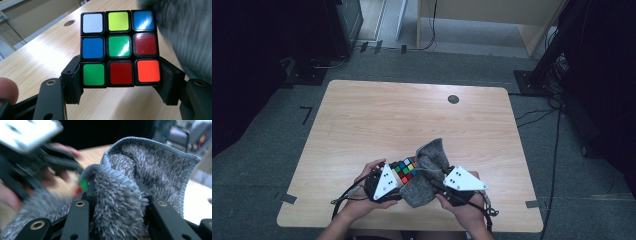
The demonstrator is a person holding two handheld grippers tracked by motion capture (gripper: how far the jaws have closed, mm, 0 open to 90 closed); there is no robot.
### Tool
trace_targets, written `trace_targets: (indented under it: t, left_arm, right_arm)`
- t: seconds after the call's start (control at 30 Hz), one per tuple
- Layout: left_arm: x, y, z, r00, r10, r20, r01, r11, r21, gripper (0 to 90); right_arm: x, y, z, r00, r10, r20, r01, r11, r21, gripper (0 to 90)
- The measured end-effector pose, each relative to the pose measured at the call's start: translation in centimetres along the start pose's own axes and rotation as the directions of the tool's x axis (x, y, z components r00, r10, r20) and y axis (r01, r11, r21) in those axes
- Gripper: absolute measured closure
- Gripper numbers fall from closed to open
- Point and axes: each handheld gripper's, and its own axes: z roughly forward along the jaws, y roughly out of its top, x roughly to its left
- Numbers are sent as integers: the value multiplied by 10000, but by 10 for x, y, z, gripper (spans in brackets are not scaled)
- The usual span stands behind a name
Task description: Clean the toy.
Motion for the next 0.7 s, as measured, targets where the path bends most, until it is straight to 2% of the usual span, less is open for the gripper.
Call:
trace_targets:
  t: [0.03, 0.1, 0.17, 0.23, 0.27, 0.3, 0.37, 0.43, 0.47, 0.5, 0.53, 0.6, 0.63, 0.67, 0.7]
  left_arm:
    - [-5, 2, 1, 9997, 251, -36, -251, 9996, 94, 340]
    - [-13, 6, 2, 9980, 631, 62, -632, 9979, 108, 341]
    - [-18, 9, 2, 9962, 861, -95, -860, 9962, 168, 341]
    - [-18, 9, 1, 9955, 941, -144, -939, 9954, 199, 342]
    - [-17, 9, 1, 9965, 831, -72, -830, 9965, 139, 342]
    - [-15, 8, 0, 9970, 771, -66, -770, 9970, 115, 342]
    - [-13, 8, 0, 9977, 662, -108, -661, 9978, 84, 342]
    - [-12, 7, 0, 9978, 665, -77, -665, 9978, 59, 342]
    - [-13, 7, -1, 9975, 700, -60, -700, 9975, 30, 342]
    - [-13, 8, -1, 9976, 691, -15, -691, 9976, 7, 342]
    - [-14, 9, -1, 9978, 668, -3, -668, 9978, -29, 342]
    - [-14, 9, -2, 9973, 728, 3, -728, 9973, -69, 342]
    - [-15, 9, -3, 9975, 713, -13, -713, 9974, -91, 342]
    - [-14, 9, -3, 9975, 699, -55, -700, 9974, -166, 342]
    - [-13, 9, -4, 9983, 581, -2, -580, 9979, -272, 342]
  right_arm:
    - [7, 3, 1, 9997, -154, -193, 152, 9999, -79, 657]
    - [22, 5, 7, 9972, -642, -378, 648, 9978, 168, 654]
    - [36, 2, 15, 9880, -1541, -108, 1545, 9854, 712, 651]
    - [41, -1, 18, 9737, -2266, 240, 2233, 9698, 986, 650]
    - [40, 0, 18, 9710, -2376, 269, 2339, 9671, 997, 649]
    - [37, 0, 16, 9719, -2314, 429, 2265, 9692, 966, 648]
    - [30, 0, 14, 9697, -2194, 1073, 2084, 9724, 1047, 647]
    - [24, 0, 12, 9778, -1774, 1119, 1668, 9812, 975, 647]
    - [25, 0, 11, 9778, -1767, 1127, 1664, 9815, 948, 648]
    - [27, 0, 11, 9756, -1942, 1025, 1857, 9787, 875, 648]
    - [32, 1, 11, 9738, -2164, 704, 2115, 9748, 714, 645]
    - [43, 1, 13, 9585, -2850, 113, 2839, 9571, 569, 644]
    - [47, 1, 15, 9485, -3166, 22, 3157, 9464, 680, 643]
    - [48, 1, 16, 9438, -3304, 34, 3294, 9417, 687, 642]
    - [46, 0, 15, 9465, -3226, 37, 3217, 9447, 636, 643]
